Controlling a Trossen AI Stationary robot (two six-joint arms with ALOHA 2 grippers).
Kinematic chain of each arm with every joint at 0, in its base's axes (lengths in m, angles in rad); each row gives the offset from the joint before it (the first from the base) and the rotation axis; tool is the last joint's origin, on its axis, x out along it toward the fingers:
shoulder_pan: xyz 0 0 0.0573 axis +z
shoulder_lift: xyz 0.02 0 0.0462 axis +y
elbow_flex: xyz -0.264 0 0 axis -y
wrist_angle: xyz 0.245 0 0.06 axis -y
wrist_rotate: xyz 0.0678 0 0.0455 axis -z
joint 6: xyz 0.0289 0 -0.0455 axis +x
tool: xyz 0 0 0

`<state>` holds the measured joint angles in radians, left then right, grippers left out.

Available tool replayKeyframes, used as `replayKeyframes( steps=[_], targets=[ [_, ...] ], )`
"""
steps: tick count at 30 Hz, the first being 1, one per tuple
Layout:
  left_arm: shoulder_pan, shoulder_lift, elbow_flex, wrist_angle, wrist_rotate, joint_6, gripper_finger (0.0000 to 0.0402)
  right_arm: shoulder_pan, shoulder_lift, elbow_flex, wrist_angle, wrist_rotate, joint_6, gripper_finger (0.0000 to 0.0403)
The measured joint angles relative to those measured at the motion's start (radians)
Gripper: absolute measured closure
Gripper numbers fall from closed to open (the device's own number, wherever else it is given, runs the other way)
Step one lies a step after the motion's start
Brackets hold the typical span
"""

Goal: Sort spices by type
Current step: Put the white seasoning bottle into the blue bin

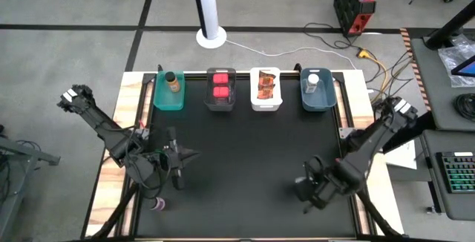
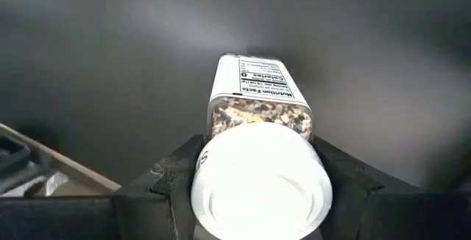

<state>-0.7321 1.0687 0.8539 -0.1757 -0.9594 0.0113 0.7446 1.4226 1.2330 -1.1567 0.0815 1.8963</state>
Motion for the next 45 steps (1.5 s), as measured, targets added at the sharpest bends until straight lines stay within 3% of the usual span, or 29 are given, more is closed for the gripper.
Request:
replayKeyframes(
  steps=[3,9,16,21,31,36,45],
  targets=[
    [0.003,0.026,0.000,0.033,0.000,-0.003,0.0402,-0.084,-0.003,0.008,-0.007,0.089,-0.192,0.0211],
    [0.031,0.148,0.000,0.171,-0.001,0.030,0.0382,-0.304,-0.005,-0.002,0.022,0.109,-0.627,0.0211],
    [0.092,0.260,0.056,0.209,-0.025,-0.010,0.0308,-0.476,-0.010,0.010,0.181,0.123,-1.064,0.0211],
    [0.129,0.356,0.113,0.207,-0.074,-0.013,0.0247,-0.534,-0.012,0.008,0.233,0.153,-1.244,0.0211],
    [0.163,0.548,0.215,0.205,-0.132,0.113,0.0171,-0.516,-0.028,-0.030,0.241,0.372,-1.260,0.0211],
    [0.194,0.588,0.219,0.208,-0.131,0.094,0.0167,-0.511,-0.087,-0.109,0.242,0.376,-1.155,0.0211],
    [0.215,0.684,0.218,0.308,-0.068,0.163,0.0167,-0.461,-0.214,-0.385,0.775,0.374,-1.071,0.0211]
  ],
)
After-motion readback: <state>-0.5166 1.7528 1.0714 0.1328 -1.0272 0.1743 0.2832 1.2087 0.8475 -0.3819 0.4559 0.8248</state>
